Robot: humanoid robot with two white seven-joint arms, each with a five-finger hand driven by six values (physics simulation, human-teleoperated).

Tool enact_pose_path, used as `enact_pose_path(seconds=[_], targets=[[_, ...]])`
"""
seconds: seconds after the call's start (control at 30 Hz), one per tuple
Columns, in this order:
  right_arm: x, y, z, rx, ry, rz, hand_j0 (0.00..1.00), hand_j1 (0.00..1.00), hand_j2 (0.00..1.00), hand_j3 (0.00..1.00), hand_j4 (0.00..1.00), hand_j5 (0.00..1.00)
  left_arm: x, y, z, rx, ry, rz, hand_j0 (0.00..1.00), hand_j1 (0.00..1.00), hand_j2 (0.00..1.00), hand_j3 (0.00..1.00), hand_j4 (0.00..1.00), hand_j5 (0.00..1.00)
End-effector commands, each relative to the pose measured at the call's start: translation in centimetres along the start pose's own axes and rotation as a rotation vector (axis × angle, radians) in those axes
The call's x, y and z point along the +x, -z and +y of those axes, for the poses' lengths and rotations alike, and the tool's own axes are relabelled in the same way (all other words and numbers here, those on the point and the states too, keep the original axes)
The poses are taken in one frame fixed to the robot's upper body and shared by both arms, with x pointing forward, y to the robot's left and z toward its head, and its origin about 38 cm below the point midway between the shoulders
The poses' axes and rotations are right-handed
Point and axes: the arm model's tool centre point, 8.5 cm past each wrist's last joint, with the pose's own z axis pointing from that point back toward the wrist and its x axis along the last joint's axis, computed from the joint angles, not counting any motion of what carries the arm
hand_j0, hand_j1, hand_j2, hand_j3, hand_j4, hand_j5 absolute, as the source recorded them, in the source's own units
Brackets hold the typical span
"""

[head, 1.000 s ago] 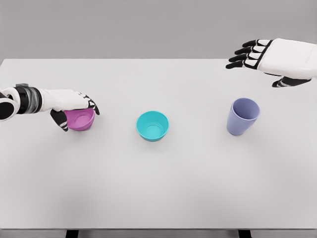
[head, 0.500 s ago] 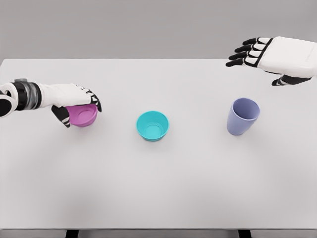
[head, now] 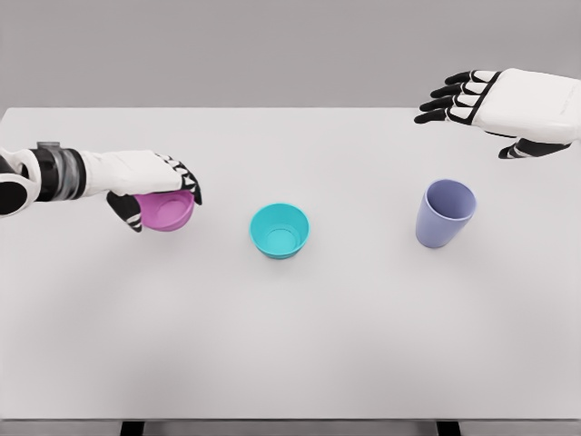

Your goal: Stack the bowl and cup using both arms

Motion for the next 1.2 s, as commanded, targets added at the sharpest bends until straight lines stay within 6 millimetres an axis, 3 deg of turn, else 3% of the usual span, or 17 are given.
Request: enact_pose_path(seconds=[0.0, 0.47, 0.73, 1.17], targets=[[0.0, 0.0, 0.0, -0.003, 0.005, 0.001, 1.0, 1.0, 1.0, 1.0, 1.0, 1.0, 0.3, -0.2, 0.5, 0.013, 0.01, -0.008, 0.75, 0.75, 0.75, 0.75, 0.75, 0.75], [0.0, 0.0, 0.0, -0.003, 0.005, 0.001, 1.0, 1.0, 1.0, 1.0, 1.0, 1.0, 1.5, -0.3, 2.0, 0.047, 0.049, -0.045, 0.75, 0.75, 0.75, 0.75, 0.75, 0.75], [0.0, 0.0, 0.0, -0.003, 0.005, 0.001, 1.0, 1.0, 1.0, 1.0, 1.0, 1.0, 4.0, 1.5, 3.4, 0.073, 0.073, -0.117, 0.75, 0.75, 0.75, 0.75, 0.75, 0.75], [0.0, 0.0, -0.1, -0.005, 0.005, 0.001, 1.0, 1.0, 1.0, 1.0, 1.0, 1.0, 6.0, 2.8, 4.3, 0.092, 0.09, -0.173, 0.75, 0.75, 0.75, 0.75, 0.75, 0.75]])
